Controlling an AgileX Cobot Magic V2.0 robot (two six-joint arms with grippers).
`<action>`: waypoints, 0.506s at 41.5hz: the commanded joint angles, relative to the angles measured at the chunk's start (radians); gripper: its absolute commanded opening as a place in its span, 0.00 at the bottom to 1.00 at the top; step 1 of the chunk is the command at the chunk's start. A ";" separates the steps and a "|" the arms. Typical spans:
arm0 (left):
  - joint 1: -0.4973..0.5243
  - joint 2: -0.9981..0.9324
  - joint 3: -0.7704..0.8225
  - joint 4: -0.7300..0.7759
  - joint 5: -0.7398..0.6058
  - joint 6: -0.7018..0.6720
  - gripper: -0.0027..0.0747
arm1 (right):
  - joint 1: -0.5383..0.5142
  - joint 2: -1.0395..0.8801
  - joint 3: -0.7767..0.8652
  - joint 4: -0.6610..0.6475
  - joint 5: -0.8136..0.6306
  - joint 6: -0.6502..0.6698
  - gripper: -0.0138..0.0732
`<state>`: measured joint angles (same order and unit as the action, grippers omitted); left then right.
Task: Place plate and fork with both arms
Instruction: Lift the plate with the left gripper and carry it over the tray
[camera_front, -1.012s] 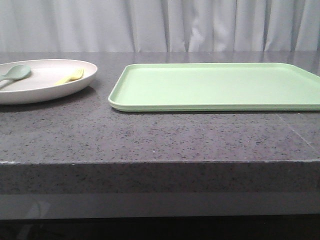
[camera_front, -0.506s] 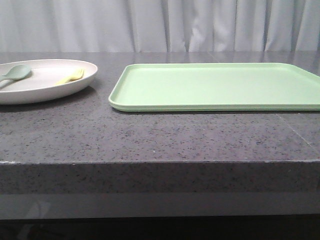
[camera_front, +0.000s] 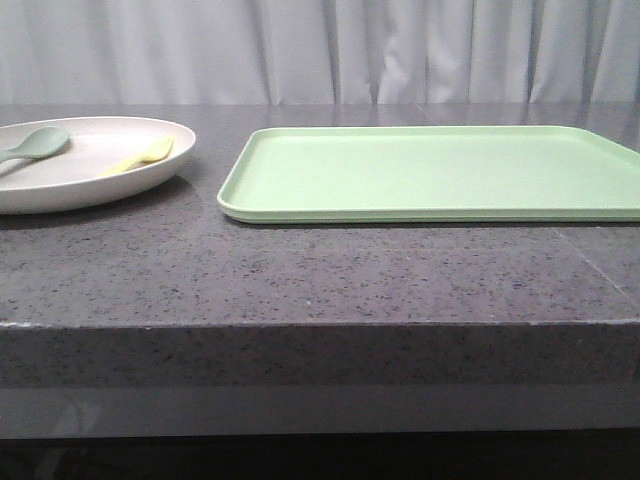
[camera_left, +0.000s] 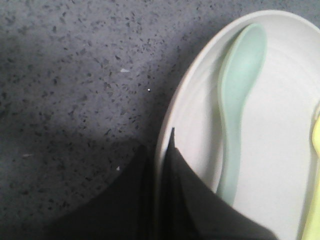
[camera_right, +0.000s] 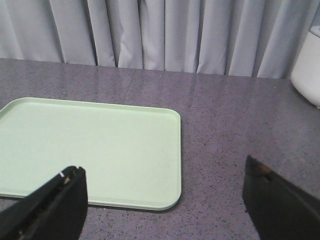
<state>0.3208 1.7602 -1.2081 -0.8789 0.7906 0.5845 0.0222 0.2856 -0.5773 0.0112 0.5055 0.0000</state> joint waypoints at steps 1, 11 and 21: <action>-0.006 -0.040 -0.026 -0.071 -0.003 0.003 0.01 | -0.005 0.019 -0.034 -0.011 -0.076 -0.007 0.90; -0.028 -0.051 -0.027 -0.190 -0.030 -0.062 0.01 | -0.005 0.019 -0.034 -0.011 -0.076 -0.007 0.90; -0.123 -0.078 -0.028 -0.190 -0.107 -0.154 0.01 | -0.005 0.019 -0.034 -0.011 -0.076 -0.007 0.90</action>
<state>0.2385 1.7472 -1.2081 -0.9943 0.7104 0.4853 0.0222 0.2856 -0.5773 0.0112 0.5055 0.0000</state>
